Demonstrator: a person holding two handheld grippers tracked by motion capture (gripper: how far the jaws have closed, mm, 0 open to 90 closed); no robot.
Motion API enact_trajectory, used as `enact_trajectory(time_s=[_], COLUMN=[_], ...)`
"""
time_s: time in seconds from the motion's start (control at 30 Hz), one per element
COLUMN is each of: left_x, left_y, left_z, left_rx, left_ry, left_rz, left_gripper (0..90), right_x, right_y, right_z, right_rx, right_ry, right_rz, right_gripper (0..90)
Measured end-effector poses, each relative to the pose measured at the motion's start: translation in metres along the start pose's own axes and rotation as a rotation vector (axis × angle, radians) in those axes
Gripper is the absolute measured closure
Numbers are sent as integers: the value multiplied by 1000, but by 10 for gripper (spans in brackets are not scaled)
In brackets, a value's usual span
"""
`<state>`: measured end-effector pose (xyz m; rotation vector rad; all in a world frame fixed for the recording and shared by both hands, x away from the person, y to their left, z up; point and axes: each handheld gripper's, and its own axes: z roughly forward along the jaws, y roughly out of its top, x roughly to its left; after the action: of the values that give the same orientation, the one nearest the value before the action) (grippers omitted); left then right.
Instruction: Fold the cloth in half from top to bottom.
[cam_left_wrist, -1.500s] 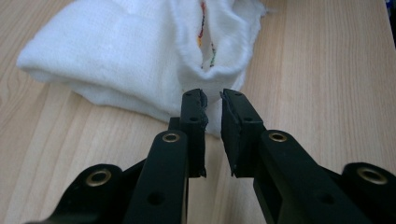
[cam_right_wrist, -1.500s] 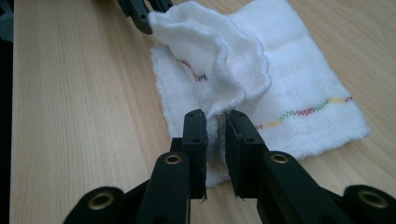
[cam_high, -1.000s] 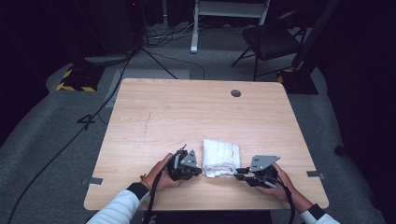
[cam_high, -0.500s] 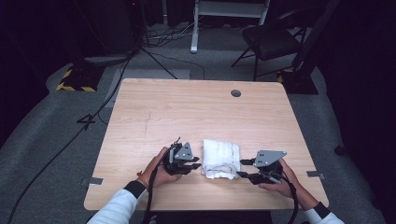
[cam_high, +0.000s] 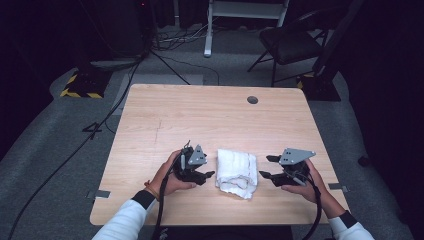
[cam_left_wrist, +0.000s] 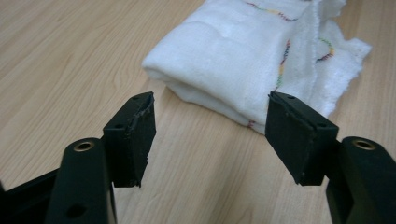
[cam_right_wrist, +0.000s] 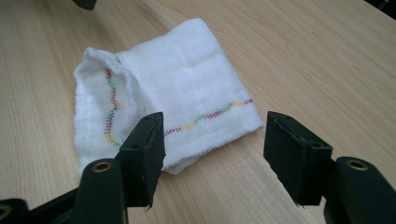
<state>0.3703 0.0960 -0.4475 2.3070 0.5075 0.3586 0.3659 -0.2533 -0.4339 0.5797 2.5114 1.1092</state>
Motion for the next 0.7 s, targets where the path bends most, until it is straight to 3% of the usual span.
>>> enact_trajectory(time_s=[0.13, 0.5, 0.7], left_x=[2, 2, 0], left_y=[-3, -30, -47], left_z=[-7, -25, -34], left_rx=[14, 97, 133], left_ry=[34, 139, 161], left_rz=[-10, -15, -13], left_gripper=[279, 205, 193], right_x=[-2, -5, -9], right_y=[-3, -26, -47], right_z=[-6, -26, -34], right_rx=[27, 86, 117], right_ry=[-48, -117, -153], right_rz=[-5, 14, 52], right_gripper=[348, 335, 324])
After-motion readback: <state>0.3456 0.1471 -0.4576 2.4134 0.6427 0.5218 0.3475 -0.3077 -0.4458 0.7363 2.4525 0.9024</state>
